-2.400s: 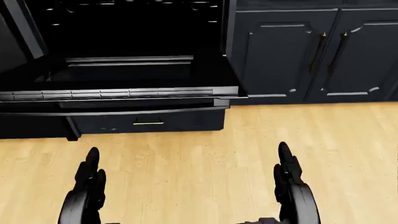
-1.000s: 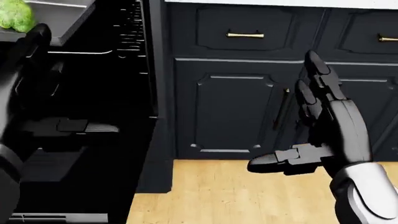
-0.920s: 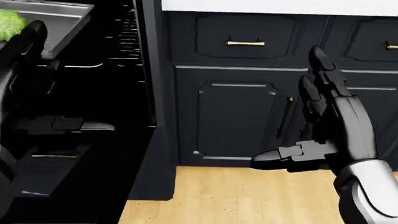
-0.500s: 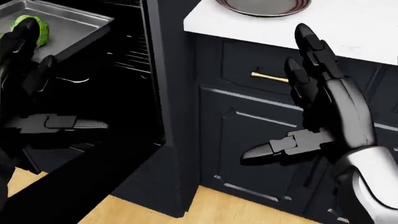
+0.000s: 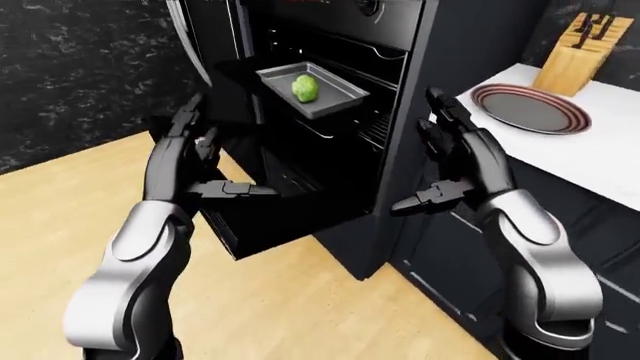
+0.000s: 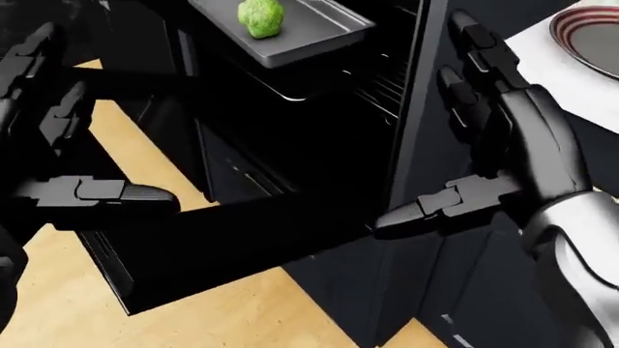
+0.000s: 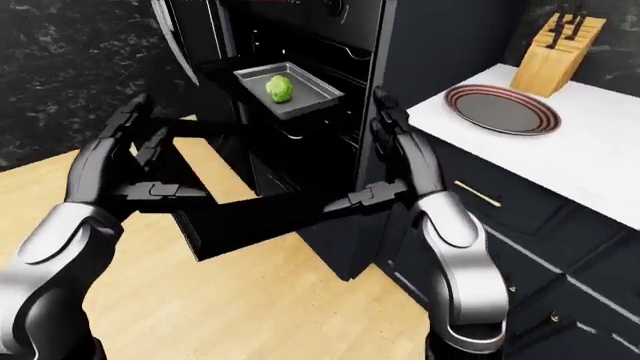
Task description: Pick the broccoli from the top rack in the oven and place it on the plate on the counter.
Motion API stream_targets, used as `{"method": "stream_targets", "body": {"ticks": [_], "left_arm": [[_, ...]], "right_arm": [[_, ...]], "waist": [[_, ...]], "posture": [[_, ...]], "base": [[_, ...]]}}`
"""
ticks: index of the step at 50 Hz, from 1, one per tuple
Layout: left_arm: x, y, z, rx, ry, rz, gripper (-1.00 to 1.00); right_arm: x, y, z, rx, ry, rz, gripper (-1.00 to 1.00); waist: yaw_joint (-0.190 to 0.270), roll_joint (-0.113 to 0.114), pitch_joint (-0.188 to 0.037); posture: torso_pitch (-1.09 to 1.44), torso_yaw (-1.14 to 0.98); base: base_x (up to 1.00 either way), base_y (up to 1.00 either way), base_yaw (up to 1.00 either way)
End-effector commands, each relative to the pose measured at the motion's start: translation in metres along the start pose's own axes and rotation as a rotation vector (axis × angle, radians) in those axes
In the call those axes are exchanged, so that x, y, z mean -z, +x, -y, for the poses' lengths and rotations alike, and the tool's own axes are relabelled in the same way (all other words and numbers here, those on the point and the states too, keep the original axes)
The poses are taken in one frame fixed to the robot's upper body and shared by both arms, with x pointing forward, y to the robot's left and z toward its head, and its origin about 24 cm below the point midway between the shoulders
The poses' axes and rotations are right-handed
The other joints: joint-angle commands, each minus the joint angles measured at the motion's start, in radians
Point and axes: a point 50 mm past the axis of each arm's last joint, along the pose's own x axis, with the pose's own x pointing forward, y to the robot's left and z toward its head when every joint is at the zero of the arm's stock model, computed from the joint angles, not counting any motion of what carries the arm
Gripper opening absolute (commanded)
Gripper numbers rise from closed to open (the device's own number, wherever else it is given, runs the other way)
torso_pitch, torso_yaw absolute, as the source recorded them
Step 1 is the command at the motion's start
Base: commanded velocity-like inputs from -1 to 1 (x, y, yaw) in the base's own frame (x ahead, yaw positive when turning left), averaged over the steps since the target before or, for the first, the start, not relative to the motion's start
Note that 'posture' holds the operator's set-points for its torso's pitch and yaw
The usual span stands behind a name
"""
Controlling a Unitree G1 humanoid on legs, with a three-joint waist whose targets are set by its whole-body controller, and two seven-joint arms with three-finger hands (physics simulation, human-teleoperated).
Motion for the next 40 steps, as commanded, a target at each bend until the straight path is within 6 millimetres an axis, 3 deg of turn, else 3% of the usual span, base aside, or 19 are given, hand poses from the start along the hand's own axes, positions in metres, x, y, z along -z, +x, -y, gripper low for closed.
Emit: {"method": "stream_targets", "body": {"ticks": [1,2,5,11,14,16,17,19,20,32,34,36,38,40], "left_arm": [[-0.010,-0.002,0.001,0.006,0.009,0.061,1.00],[-0.009,-0.002,0.001,0.008,0.009,0.060,1.00],[-0.009,-0.002,0.001,0.008,0.011,0.060,1.00],[-0.011,-0.002,0.003,0.012,0.016,0.061,1.00],[-0.013,-0.001,0.003,0.013,0.020,0.062,1.00],[-0.016,-0.002,0.004,0.016,0.021,0.065,1.00],[-0.017,-0.002,0.004,0.016,0.022,0.066,1.00],[-0.017,-0.002,0.004,0.016,0.021,0.069,1.00],[-0.018,-0.003,0.004,0.016,0.022,0.070,1.00],[-0.016,-0.002,0.005,0.020,0.025,0.070,1.00],[-0.018,-0.002,0.005,0.021,0.026,0.070,1.00],[-0.018,-0.003,0.005,0.022,0.026,0.071,1.00],[-0.018,-0.004,0.005,0.021,0.027,0.072,1.00],[-0.018,-0.004,0.004,0.021,0.026,0.072,1.00]], "right_arm": [[-0.012,-0.001,0.002,0.009,-0.024,0.064,1.00],[-0.011,-0.001,0.004,0.008,-0.022,0.061,1.00],[-0.013,-0.002,0.006,0.012,-0.027,0.061,1.00],[-0.016,-0.004,0.012,0.021,-0.041,0.065,1.00],[-0.020,-0.005,0.016,0.030,-0.049,0.064,1.00],[-0.024,-0.006,0.017,0.033,-0.059,0.067,1.00],[-0.025,-0.006,0.017,0.033,-0.061,0.068,1.00],[-0.026,-0.005,0.017,0.028,-0.073,0.069,1.00],[-0.026,-0.005,0.016,0.027,-0.077,0.071,1.00],[-0.026,-0.004,0.017,0.031,-0.090,0.080,1.00],[-0.027,-0.005,0.016,0.030,-0.091,0.081,1.00],[-0.029,-0.005,0.016,0.030,-0.093,0.083,1.00],[-0.030,-0.005,0.015,0.028,-0.093,0.084,1.00],[-0.030,-0.005,0.015,0.028,-0.093,0.083,1.00]], "waist": [[0.005,-0.013,-0.030],[0.000,0.004,-0.013],[0.008,0.014,-0.031],[0.001,0.081,-0.020],[-0.022,0.121,-0.020],[-0.023,0.180,-0.040],[-0.024,0.165,-0.053],[-0.017,0.162,-0.013],[-0.013,0.156,-0.010],[0.020,0.085,-0.012],[0.027,0.059,-0.016],[0.025,0.004,-0.031],[0.019,0.018,-0.014],[0.009,0.022,-0.012]], "posture": [[0.00,0.00],[0.00,0.00],[0.00,0.00],[0.00,0.00],[0.00,0.00],[0.00,0.00],[0.00,0.00],[0.00,0.00],[0.00,0.00],[0.00,0.00],[0.00,0.00],[0.00,0.00],[0.00,0.00],[0.00,0.00]], "base": [[0.00,0.00,1.00],[0.00,0.00,0.82],[0.00,0.00,0.81],[0.00,0.00,0.88],[0.00,0.00,0.73],[0.00,0.00,0.15],[0.20,-0.09,0.00],[0.41,-0.18,0.00],[0.47,-0.23,0.00],[0.48,-0.21,0.00],[0.49,-0.22,0.00],[0.48,-0.22,0.00],[0.48,-0.21,0.00],[0.48,-0.21,0.00]]}}
